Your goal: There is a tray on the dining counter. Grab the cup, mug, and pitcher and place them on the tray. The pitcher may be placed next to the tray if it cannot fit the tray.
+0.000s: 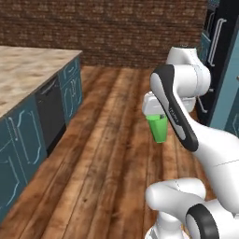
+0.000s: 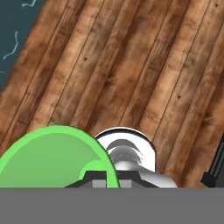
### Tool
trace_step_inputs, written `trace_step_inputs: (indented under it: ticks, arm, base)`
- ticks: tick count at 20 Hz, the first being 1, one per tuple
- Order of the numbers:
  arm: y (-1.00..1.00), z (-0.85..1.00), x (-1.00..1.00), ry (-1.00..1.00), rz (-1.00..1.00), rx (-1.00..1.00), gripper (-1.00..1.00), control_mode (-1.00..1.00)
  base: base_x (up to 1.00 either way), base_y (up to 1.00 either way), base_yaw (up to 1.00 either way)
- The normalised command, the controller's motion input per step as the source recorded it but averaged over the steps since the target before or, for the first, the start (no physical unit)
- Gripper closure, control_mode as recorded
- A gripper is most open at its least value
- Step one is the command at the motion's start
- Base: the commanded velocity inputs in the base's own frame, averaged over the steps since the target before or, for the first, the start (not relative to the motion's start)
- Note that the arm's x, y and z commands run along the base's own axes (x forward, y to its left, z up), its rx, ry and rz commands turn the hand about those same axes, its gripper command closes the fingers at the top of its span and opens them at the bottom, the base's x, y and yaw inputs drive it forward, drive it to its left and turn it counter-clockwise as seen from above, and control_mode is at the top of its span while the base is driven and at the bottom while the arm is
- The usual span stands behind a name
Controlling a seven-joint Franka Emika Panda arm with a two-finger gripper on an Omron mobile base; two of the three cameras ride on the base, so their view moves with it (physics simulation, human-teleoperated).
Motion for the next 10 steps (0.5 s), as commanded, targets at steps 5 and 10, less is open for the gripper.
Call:
trace_step_inputs:
  ticks: [5, 10]
  arm:
    - [0.0, 0.0, 0.0, 0.0, 0.0, 0.0, 1.0, 1.0]
    - [0.0, 0.0, 0.0, 0.0, 0.0, 0.0, 1.0, 1.0]
  base:
    - [1.0, 0.25, -0.27]
    - [1.0, 0.03, -0.23]
